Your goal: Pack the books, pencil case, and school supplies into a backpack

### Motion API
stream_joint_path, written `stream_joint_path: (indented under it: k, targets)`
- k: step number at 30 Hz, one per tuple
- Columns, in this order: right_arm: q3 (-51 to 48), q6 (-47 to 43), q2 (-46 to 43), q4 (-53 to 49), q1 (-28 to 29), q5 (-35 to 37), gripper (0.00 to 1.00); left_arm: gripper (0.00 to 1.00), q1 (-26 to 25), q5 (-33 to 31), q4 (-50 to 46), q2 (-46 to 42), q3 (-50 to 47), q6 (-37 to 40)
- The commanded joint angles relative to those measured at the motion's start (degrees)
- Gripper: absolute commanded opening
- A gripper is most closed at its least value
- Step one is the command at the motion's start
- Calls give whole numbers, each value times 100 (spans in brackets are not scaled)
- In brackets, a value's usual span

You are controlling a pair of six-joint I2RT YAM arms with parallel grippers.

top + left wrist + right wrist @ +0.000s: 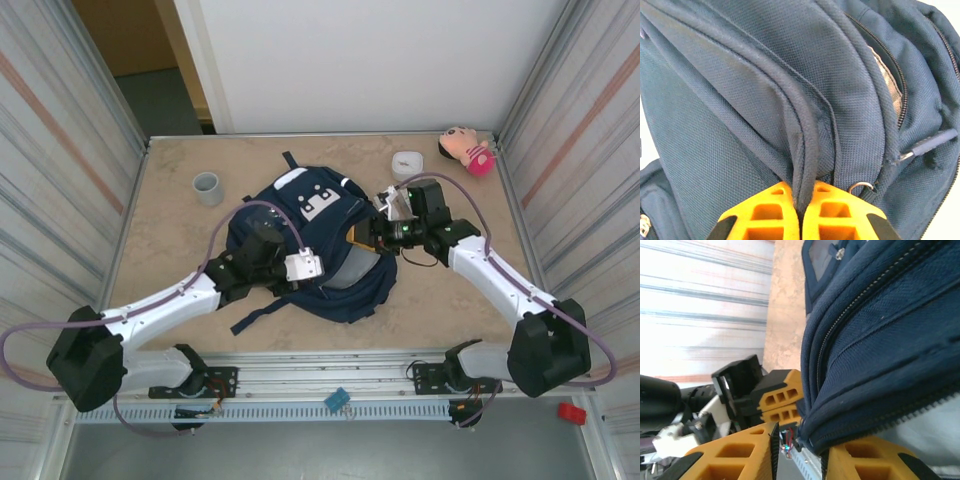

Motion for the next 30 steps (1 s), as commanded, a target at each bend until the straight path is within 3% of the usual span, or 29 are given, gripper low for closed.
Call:
stream_joint_path:
  k: [1, 5, 9, 18, 26, 30]
  targets:
    - [243, -256, -438, -612, 10, 506, 31, 0, 95, 194, 230, -171, 161, -428]
    - [361, -339, -978, -1534, 469, 1826, 53, 0, 117, 339, 179, -298, 289, -981]
    - [433, -188, -1460, -2307, 1338, 3439, 54, 0, 175, 435, -58, -286, 540, -1461]
    - [-70, 809, -1356, -1643, 3701, 5163, 49, 0, 304, 765, -535, 37, 1076, -2066]
    - [54, 858, -327, -621, 4080, 5705, 48, 0, 424, 1277, -675, 315, 1427, -2568]
    - [151, 1167, 63, -518, 4159, 6406, 52, 0, 441, 1469, -631, 420, 1511, -2777]
